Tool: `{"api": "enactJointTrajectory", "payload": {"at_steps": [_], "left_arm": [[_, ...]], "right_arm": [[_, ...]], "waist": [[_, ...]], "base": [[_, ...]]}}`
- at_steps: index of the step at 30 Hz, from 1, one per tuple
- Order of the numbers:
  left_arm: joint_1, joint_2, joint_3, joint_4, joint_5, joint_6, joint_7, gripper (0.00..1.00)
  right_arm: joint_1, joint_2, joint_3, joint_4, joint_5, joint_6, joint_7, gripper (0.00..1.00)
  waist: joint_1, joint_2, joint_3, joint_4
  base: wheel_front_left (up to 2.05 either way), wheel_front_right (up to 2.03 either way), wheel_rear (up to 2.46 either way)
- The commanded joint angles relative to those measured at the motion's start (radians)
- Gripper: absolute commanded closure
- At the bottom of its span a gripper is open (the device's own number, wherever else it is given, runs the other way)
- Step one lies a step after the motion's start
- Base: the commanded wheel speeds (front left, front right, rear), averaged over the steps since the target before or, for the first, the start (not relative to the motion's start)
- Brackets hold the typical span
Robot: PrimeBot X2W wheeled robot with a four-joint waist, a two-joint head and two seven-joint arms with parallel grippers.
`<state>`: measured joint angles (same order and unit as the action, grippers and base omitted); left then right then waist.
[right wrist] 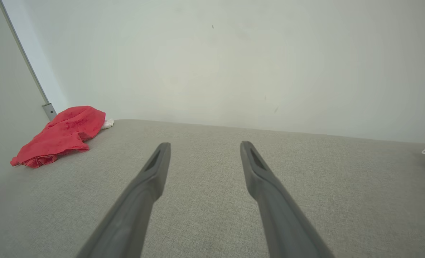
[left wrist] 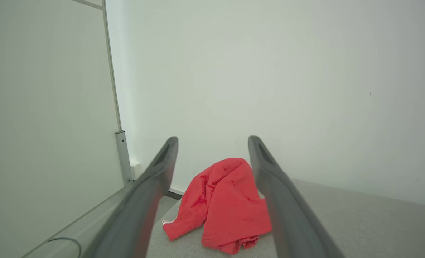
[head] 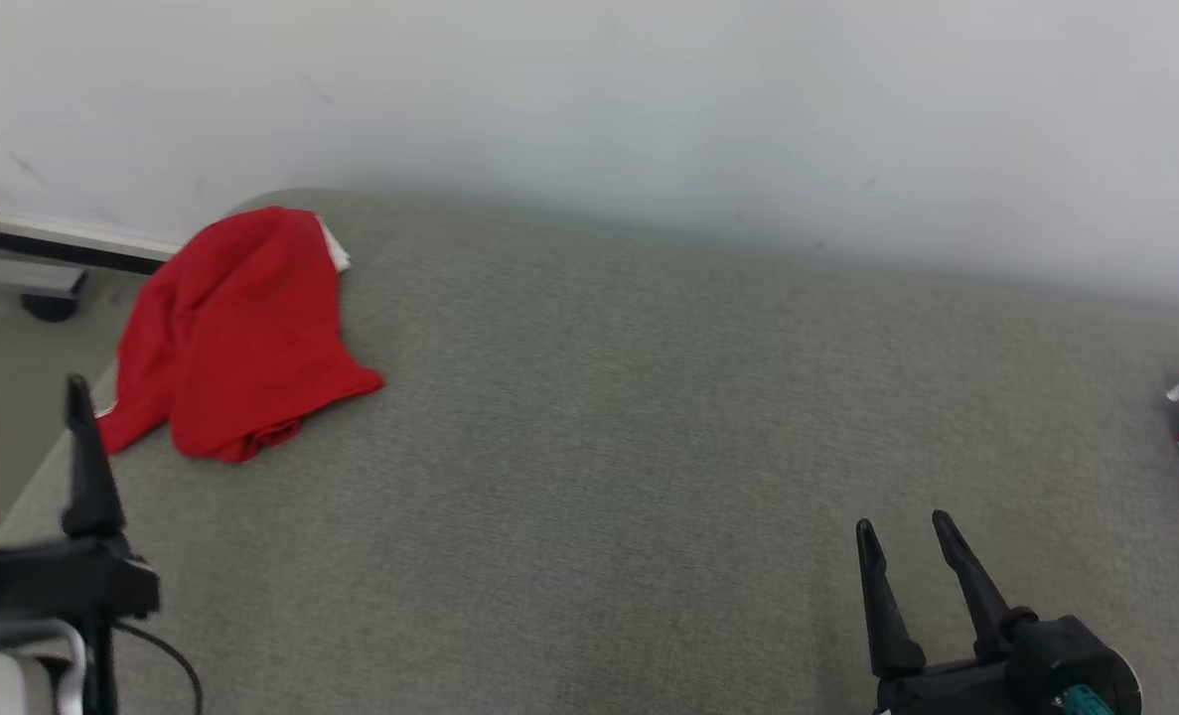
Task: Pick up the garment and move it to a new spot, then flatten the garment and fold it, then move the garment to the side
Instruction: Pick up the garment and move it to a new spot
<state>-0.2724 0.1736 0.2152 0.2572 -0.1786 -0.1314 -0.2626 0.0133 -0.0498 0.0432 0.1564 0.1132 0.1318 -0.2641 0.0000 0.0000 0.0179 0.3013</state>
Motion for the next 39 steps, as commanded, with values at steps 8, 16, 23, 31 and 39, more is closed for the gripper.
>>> {"api": "enactJointTrajectory", "payload": {"at_steps": [8,16,23,31,39], "left_arm": [[-0.233,0.158,0.035,0.111,-0.060,0.002,-0.003,0.00],[-0.403,0.290,0.027,0.274,-0.116,0.002,0.061,0.00],[-0.464,0.360,0.033,0.433,-0.134,0.002,0.115,0.00],[-0.498,0.395,0.019,0.597,-0.152,0.004,0.158,0.00],[-0.551,0.410,-0.021,0.749,-0.153,0.006,0.324,0.00]], "right_arm": [[-0.087,0.000,0.001,-0.020,0.028,-0.003,0.000,0.00],[-0.134,0.000,0.008,-0.027,0.037,-0.003,0.000,0.00],[-0.163,0.000,0.017,-0.031,0.041,-0.003,0.000,0.00],[-0.176,0.000,0.003,-0.031,0.021,-0.003,0.000,0.00],[-0.179,0.000,0.006,-0.029,0.004,-0.003,0.000,0.00]], "waist": [[0.0000,0.0000,0.254,-0.291],[0.0000,0.0000,0.343,-0.355],[0.0000,0.0000,0.388,-0.383],[0.0000,0.0000,0.409,-0.383],[0.0000,0.0000,0.399,-0.365]], "base": [[0.00,0.00,0.00],[0.00,0.00,0.00],[0.00,0.00,0.00],[0.00,0.00,0.00],[0.00,0.00,0.00]]}}
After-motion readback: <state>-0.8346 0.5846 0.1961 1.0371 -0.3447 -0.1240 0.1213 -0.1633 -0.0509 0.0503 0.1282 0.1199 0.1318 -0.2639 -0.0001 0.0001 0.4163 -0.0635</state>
